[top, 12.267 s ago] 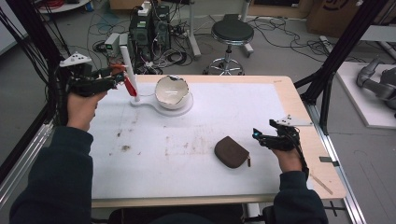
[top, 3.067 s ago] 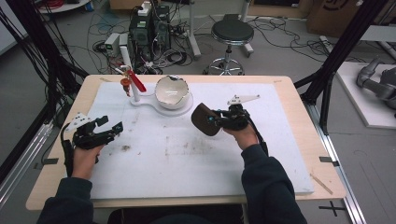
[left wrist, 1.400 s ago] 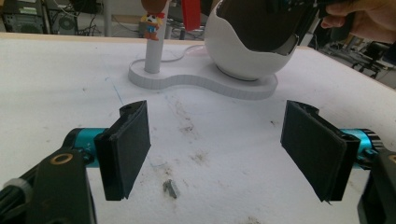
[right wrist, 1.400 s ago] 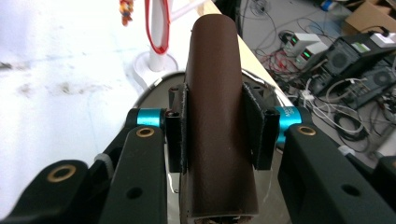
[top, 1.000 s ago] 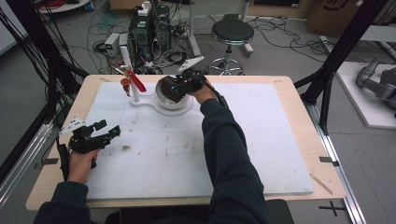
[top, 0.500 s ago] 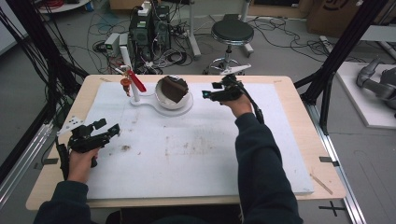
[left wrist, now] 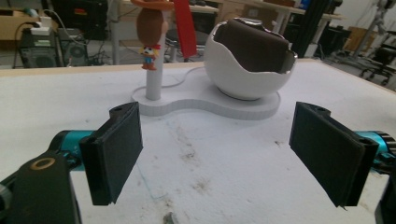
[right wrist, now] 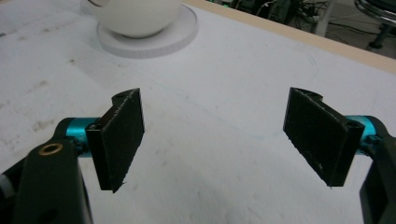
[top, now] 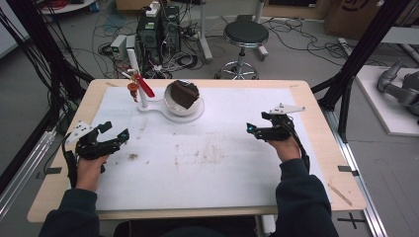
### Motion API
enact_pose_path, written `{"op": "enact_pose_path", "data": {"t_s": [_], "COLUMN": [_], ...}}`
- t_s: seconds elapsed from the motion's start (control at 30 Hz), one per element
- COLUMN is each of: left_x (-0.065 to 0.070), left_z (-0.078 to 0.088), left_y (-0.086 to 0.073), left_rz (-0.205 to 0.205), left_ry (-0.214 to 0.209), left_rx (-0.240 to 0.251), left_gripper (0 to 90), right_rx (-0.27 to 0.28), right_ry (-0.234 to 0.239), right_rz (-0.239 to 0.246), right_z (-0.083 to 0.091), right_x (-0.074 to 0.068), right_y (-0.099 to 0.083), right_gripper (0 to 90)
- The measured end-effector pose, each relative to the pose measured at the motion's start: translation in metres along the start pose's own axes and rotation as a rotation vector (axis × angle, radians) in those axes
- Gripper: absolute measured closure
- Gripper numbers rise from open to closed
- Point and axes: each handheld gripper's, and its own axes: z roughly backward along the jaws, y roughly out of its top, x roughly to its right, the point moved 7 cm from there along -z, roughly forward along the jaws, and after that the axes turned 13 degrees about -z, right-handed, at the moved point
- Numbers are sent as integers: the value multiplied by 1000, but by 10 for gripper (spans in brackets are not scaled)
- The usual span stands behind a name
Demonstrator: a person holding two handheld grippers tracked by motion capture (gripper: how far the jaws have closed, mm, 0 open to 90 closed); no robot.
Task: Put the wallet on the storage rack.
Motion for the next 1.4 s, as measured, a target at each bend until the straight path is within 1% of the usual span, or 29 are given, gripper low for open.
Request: {"op": "enact_pose_path", "data": {"t_s": [0.03,0.07,0.2,0.27,0.33,0.43,0.47,0.53,0.63,0.73,0.87,0.97,1.1,1.2,1.27,1.33,1.4], "left_x": [0,0,2,3,4,6,7,6,5,6,8,8,6,2,0,-1,-1], "left_z": [0,0,-2,-2,-3,-4,-4,-4,-3,-1,1,2,-1,-3,-5,-5,-6], "left_y": [1,2,2,3,3,3,2,3,3,4,5,6,6,5,5,7,7], "left_rz": [14,22,37,37,37,26,20,12,13,11,6,9,19,41,41,43,43], "left_ry": [-4,-7,-17,-17,-16,-23,-23,-11,-10,-17,-21,-24,-21,-15,-12,-11,-14], "left_rx": [8,12,13,13,13,4,1,1,6,9,15,20,27,33,19,34,35], "left_gripper": [169,169,169,169,169,169,169,182,184,184,184,184,184,190,191,191,191], "right_rx": [6,6,49,39,42,41,40,38,44,57,53,52,57,49,53,52,53], "right_ry": [-36,-36,-86,-83,-85,-78,-76,-73,-74,-81,-89,-93,-95,-97,-94,-96,-94], "right_rz": [9,9,9,5,-10,-14,-22,-40,-75,-70,-48,-44,-51,-50,-45,-47,-45], "right_z": [7,7,17,19,22,23,24,25,30,33,33,33,34,34,35,35,35], "right_x": [4,4,10,11,11,14,14,16,18,17,13,11,11,12,13,13,14], "right_y": [-7,-7,-16,-19,-21,-25,-26,-30,-32,-31,-33,-34,-35,-40,-42,-43,-43], "right_gripper": [207,207,202,201,201,202,201,202,202,202,202,202,202,202,202,202,202]}}
